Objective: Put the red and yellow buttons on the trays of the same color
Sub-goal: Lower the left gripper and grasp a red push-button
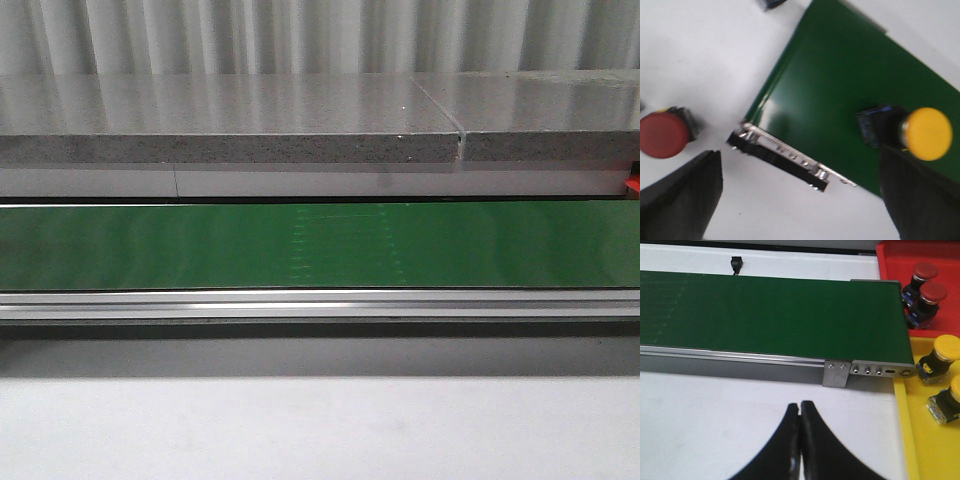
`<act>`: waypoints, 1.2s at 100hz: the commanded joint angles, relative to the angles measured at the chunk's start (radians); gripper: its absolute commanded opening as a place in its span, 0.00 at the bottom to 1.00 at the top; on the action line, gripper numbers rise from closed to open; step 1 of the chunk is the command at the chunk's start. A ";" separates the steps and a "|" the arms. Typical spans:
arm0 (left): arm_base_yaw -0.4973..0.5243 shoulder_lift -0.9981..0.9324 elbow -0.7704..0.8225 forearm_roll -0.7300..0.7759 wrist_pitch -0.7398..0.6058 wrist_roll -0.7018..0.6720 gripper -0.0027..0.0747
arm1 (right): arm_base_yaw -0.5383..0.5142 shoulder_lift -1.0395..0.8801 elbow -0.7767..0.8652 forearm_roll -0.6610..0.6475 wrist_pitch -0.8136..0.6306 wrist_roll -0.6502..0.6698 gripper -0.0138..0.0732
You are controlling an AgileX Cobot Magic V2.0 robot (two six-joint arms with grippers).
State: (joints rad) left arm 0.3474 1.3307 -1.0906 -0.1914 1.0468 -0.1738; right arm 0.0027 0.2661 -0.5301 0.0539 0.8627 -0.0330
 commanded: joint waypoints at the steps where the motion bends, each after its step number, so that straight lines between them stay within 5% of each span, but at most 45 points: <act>1: 0.066 -0.032 -0.002 -0.011 0.014 -0.020 0.83 | 0.001 0.010 -0.022 -0.007 -0.063 -0.008 0.08; 43: 0.390 -0.003 0.009 0.013 0.106 -0.053 0.83 | 0.001 0.010 -0.022 -0.007 -0.063 -0.008 0.08; 120: 0.426 0.254 -0.027 0.024 -0.026 -0.076 0.83 | 0.001 0.010 -0.022 -0.007 -0.063 -0.008 0.08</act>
State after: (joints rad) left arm 0.7692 1.5929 -1.0882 -0.1562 1.0339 -0.2348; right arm 0.0027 0.2645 -0.5301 0.0539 0.8627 -0.0330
